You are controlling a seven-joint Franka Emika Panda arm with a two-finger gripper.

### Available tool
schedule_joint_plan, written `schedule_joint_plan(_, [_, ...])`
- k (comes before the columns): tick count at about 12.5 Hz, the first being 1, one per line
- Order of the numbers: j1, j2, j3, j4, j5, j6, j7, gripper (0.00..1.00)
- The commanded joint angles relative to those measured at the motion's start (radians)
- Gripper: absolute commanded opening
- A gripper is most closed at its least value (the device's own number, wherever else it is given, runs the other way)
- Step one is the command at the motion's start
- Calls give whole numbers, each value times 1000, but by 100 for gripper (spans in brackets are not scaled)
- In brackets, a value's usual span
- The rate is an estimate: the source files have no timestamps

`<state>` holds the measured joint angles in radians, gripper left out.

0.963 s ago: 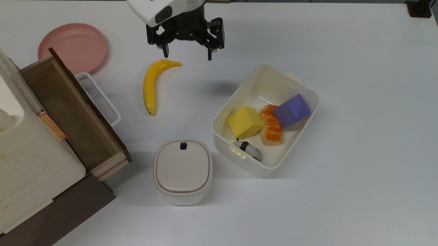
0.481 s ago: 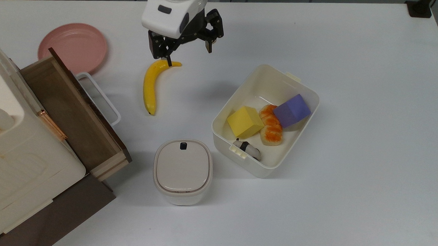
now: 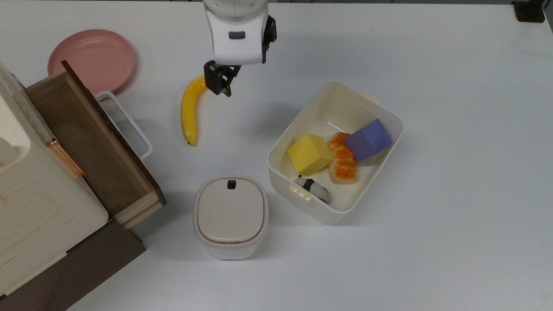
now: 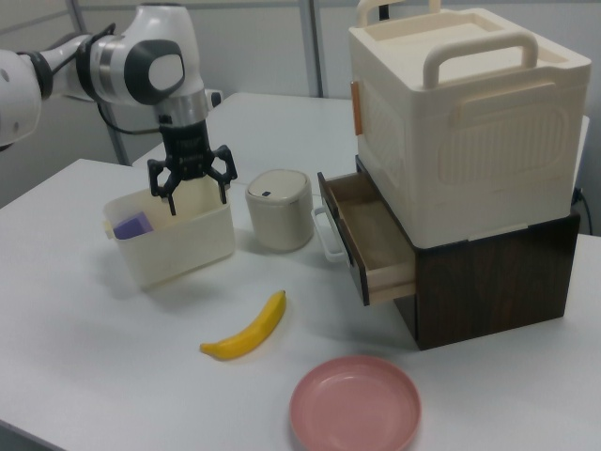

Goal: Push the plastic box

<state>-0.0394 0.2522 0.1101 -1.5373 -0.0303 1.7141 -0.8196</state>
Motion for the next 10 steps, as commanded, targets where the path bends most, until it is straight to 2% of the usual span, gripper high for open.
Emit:
schedule_joint_plan(1, [49, 4, 2, -53, -28, 74, -24, 100])
schedule_joint_plan(4, [91, 44, 2, -52, -54, 108, -15, 100])
schedule_joint_plan(10, [170, 142, 0, -44, -126, 203, 114, 100])
